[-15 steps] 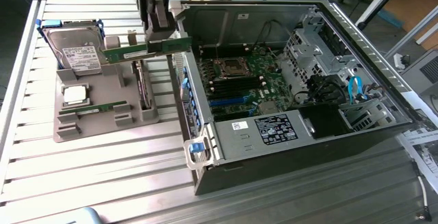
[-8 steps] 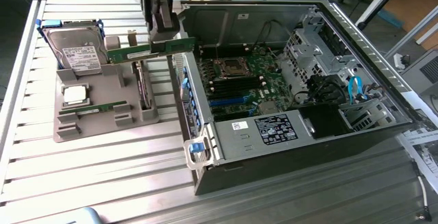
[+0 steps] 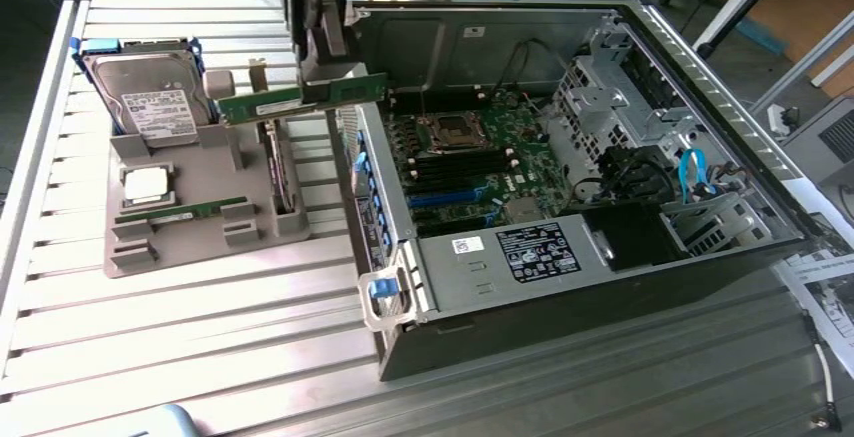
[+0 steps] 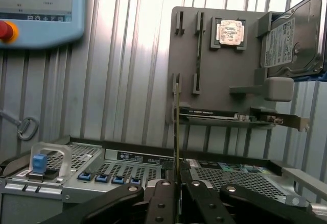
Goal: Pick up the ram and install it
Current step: 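Pick up the ram and move it above insertion slot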
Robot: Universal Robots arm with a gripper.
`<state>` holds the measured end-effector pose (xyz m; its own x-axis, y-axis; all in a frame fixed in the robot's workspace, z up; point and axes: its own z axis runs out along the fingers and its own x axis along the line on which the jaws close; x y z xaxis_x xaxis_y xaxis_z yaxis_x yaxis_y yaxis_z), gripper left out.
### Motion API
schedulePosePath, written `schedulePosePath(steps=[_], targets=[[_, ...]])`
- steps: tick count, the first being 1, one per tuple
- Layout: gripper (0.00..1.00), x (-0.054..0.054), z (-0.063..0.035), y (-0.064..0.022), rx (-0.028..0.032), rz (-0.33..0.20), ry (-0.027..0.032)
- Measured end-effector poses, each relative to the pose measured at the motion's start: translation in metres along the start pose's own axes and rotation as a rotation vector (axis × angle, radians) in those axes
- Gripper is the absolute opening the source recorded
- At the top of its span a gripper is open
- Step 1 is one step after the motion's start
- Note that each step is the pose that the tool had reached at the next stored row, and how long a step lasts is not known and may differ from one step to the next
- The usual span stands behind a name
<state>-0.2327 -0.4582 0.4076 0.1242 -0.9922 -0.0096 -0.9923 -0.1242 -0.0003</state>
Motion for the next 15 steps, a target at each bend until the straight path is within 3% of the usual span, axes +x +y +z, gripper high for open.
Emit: schedulePosePath(steps=[15], targets=[[0.14, 0.002, 0.0022, -0.0138, 0.0000, 0.000, 0.0000]])
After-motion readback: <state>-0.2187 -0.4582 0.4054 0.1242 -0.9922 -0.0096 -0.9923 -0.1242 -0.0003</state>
